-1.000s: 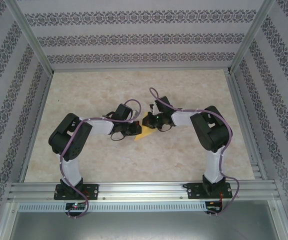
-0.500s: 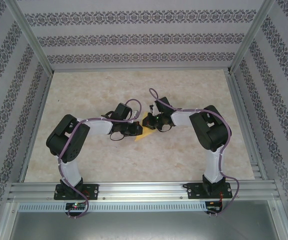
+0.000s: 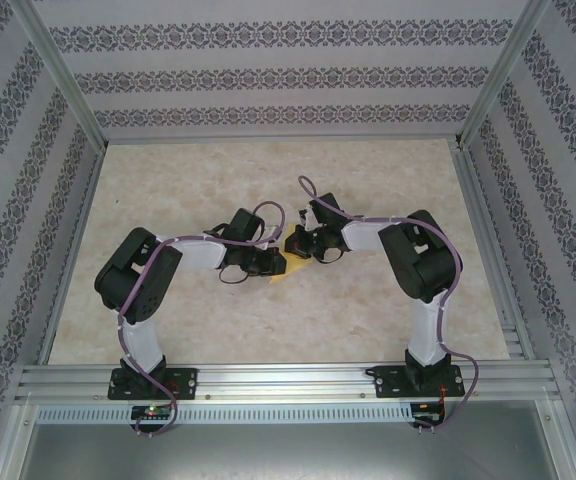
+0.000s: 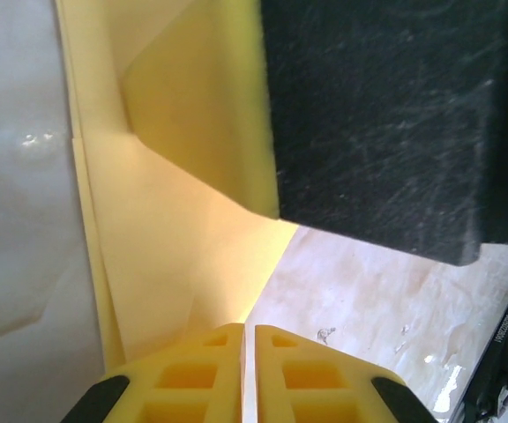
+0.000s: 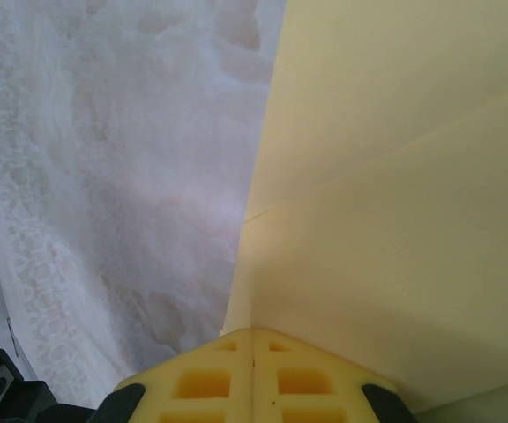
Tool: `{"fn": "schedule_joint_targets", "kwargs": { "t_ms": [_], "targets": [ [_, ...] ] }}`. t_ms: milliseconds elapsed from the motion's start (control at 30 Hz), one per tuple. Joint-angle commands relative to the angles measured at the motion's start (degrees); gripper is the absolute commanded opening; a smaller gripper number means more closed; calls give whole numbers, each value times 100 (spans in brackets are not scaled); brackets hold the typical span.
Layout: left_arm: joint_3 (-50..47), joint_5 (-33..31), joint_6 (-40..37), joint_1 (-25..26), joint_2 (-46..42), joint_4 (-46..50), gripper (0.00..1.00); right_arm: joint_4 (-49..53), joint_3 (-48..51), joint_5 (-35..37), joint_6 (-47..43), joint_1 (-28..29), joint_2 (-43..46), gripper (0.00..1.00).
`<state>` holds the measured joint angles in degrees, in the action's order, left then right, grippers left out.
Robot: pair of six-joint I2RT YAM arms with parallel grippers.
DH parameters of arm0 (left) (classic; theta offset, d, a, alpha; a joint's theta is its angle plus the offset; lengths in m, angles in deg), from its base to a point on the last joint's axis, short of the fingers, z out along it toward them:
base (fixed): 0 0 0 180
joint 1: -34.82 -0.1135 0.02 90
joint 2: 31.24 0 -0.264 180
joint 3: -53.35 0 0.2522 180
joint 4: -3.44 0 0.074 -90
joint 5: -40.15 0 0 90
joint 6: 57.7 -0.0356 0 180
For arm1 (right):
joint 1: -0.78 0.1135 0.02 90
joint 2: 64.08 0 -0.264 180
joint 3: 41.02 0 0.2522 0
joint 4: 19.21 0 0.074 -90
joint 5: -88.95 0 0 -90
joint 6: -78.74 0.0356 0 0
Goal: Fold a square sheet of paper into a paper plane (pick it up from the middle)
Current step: Fourth fold the wing at the center of the table.
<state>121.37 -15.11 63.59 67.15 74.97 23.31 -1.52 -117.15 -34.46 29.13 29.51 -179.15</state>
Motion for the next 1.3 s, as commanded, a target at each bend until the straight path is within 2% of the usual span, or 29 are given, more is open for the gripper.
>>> {"fn": "schedule_joint_targets", "kwargs": {
  "t_ms": [0, 500, 933, 1267],
  "targets": [
    [-72, -202, -263, 3, 69, 294, 12, 605, 97, 573, -184, -43, -429, 0],
    [-267, -442, -351, -80, -72, 471, 10, 745, 71, 623, -259, -65, -474, 0],
    [-576, -299, -591, -78, -311, 818, 8, 874, 24, 657, -302, -74, -543, 0],
    [-949, -618, -480, -73, -594, 1123, 5, 921, 29, 662, -320, -78, -543, 0]
  ]
}}
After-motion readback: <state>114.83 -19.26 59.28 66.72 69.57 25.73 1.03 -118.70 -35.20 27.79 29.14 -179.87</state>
